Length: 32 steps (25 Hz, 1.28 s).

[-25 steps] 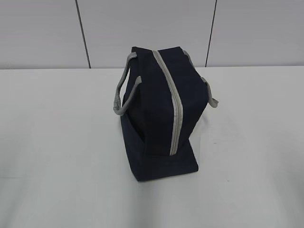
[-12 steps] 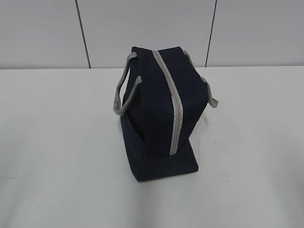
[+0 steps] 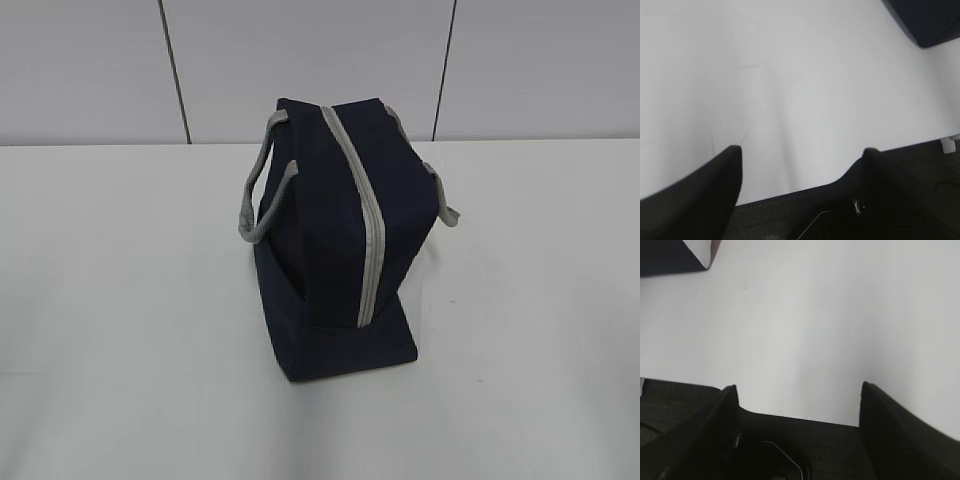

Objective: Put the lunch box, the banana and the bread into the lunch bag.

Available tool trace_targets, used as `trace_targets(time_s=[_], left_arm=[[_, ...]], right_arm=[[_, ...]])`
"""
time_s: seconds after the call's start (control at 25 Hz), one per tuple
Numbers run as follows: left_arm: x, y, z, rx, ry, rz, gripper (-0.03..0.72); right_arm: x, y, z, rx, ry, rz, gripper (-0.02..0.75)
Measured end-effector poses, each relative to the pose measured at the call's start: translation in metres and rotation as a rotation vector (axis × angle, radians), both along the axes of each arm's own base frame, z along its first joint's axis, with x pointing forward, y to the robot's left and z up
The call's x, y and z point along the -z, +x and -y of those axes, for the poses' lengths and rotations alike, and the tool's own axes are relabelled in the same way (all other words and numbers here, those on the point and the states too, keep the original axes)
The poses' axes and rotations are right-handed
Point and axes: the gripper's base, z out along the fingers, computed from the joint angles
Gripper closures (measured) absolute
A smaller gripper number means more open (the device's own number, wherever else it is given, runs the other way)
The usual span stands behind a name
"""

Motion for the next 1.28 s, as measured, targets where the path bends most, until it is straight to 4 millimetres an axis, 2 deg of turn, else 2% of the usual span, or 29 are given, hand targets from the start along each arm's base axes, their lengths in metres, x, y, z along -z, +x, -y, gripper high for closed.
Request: trace_targets(time_s=[0.44, 0.76, 0.96, 1.28], left_arm=[[-0.004, -0.030, -0.008, -0.093, -0.031, 0.188, 0.190], [-0.004, -0.049, -0.010, -0.138, -0.044, 0.302, 0.190], [-0.004, -0.051, -0.010, -0.138, -0.046, 0.311, 0.190], [-0.003, -0.051, -0.010, -0.138, -0.047, 0.309, 0.190]], right_arm=[[-0.005, -0.023, 0.002, -0.001, 0.009, 0.153, 0.169], [-0.006, -0.040, 0.003, 0.088, 0.001, 0.258, 0.169], [-0.005, -0.052, 0.003, 0.124, -0.004, 0.334, 0.169], [-0.004, -0.054, 0.002, 0.144, -0.009, 0.334, 0.169]])
